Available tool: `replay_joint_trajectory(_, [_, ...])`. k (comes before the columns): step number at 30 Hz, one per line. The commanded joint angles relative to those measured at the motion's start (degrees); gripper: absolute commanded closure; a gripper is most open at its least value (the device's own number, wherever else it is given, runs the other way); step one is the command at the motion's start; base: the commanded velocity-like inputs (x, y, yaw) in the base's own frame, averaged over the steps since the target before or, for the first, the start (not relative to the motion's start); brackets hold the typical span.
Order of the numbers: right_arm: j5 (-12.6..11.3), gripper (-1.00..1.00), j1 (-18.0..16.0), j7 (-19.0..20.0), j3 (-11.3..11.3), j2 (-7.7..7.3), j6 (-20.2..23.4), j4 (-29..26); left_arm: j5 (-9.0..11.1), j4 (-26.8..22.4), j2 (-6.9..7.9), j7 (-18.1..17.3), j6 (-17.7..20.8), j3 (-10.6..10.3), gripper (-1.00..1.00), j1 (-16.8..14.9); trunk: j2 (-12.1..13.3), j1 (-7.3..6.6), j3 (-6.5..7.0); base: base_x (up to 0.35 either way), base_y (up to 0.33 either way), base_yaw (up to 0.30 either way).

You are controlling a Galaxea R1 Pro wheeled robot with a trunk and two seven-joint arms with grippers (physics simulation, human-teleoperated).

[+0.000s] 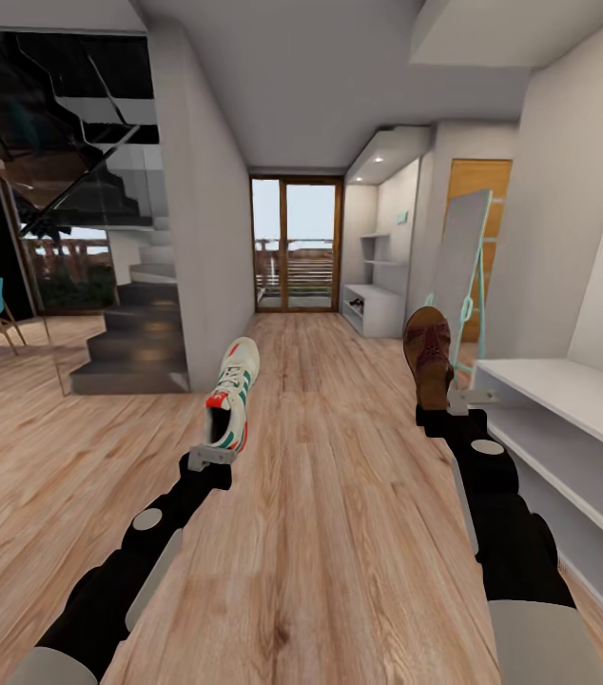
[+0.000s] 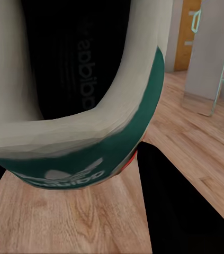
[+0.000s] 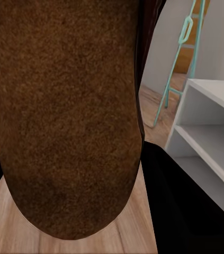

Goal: Pick up the two gym shoes and the two sandals from the corridor floor and place them onto the hallstand (shoe rack) in the corridor, making sure they are on the rack and not on the floor. Arrange them so the two gym shoes are next to each other and the two sandals are next to each other.

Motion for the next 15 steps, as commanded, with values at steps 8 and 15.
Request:
replay_joint_trajectory(8, [0.08, 1.00, -0.04, -0.02, -0.01, 0.04, 0.31, -0.07, 0.53, -0.17, 0.03, -0.10, 0.32, -0.10, 1.00, -0.03, -0.03, 0.02, -0.06, 0.346, 0.000, 0.000])
replay_joint_trajectory(15, [0.08, 1.00, -0.04, -0.03, -0.03, 0.04, 0.30, -0.05, 0.53, -0.17, 0.03, -0.10, 0.34, -0.10, 1.00, -0.03, -0.03, 0.02, -0.06, 0.346, 0.000, 0.000])
